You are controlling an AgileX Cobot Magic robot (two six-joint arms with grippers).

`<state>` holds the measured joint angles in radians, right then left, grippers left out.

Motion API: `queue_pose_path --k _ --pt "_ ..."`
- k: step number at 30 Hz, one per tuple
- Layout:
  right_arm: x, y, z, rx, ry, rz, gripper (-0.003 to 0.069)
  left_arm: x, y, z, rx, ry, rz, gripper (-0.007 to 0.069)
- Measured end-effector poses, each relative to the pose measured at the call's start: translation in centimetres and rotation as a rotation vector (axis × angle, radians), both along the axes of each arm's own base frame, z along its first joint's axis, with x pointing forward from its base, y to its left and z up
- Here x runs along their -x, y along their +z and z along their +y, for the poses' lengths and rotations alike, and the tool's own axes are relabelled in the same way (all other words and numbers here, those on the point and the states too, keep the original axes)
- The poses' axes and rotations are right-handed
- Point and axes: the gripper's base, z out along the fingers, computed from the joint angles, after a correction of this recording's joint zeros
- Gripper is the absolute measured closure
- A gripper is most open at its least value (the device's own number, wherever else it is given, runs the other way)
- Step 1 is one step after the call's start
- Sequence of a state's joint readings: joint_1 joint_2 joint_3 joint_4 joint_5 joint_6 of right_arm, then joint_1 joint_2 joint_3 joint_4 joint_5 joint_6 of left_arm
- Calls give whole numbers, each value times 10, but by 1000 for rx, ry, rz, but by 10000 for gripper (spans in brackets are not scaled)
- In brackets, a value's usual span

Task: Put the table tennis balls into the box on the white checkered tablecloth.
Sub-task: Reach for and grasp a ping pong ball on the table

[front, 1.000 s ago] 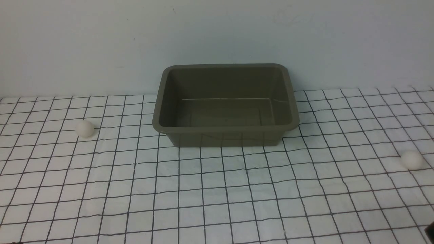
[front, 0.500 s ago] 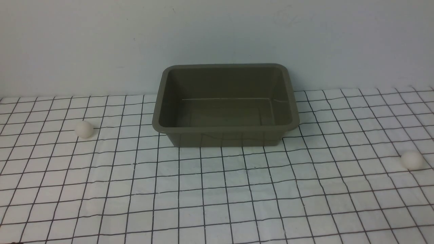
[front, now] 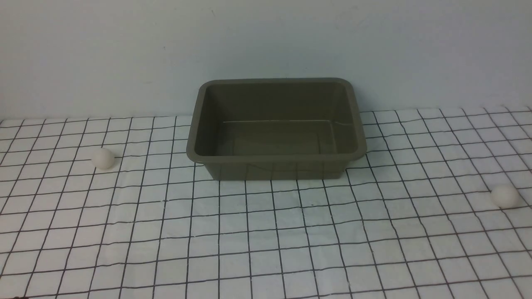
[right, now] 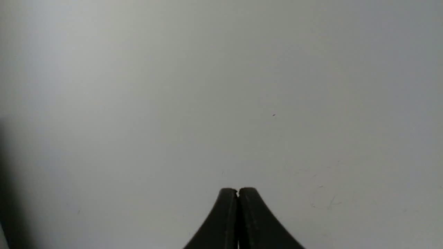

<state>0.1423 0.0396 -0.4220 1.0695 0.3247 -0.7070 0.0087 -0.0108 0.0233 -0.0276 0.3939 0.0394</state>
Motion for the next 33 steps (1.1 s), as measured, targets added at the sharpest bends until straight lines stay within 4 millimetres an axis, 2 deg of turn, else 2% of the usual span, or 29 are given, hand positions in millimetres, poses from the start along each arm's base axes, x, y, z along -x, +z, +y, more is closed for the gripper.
queue_pose_path --k 3,4,6,9,10,11,15,16,19,20,21,23,28,29,31,33 --pt "-15 18 13 210 73 86 675 0 0 0 0 0 0 629" --pt "-15 18 13 210 73 86 675 0 0 0 0 0 0 629" --pt "-41 25 22 360 127 231 675 0 0 0 0 0 0 629" --pt "-69 33 25 459 150 395 675 0 0 0 0 0 0 629" --pt "-84 36 25 486 135 476 675 0 0 0 0 0 0 629" --pt "-84 36 25 486 135 476 675 0 0 0 0 0 0 629" --pt "-139 32 16 591 11 786 675 0 0 0 -1 0 0 629" --pt "-141 33 14 599 -9 801 675 0 0 0 -1 0 0 629" --pt "-179 22 3 654 -158 976 675 0 0 0 -1 0 0 629" --pt "-200 11 -1 673 -216 1070 675 0 0 0 -1 0 0 629" --pt "-206 9 -2 679 -237 1099 675 0 0 0 -1 0 0 629" --pt "-230 -10 -3 717 -264 1202 673 0 0 0 -1 0 0 629" --pt "-260 -40 0 762 -254 1328 639 0 0 0 -1 0 0 629" --pt "-260 -40 0 762 -254 1328 639 0 0 0 -1 0 0 629" --pt "-277 -55 1 788 -247 1374 583 0 0 0 -1 0 0 629" --pt "-287 -60 2 798 -245 1388 540 0 0 0 -1 0 0 629"
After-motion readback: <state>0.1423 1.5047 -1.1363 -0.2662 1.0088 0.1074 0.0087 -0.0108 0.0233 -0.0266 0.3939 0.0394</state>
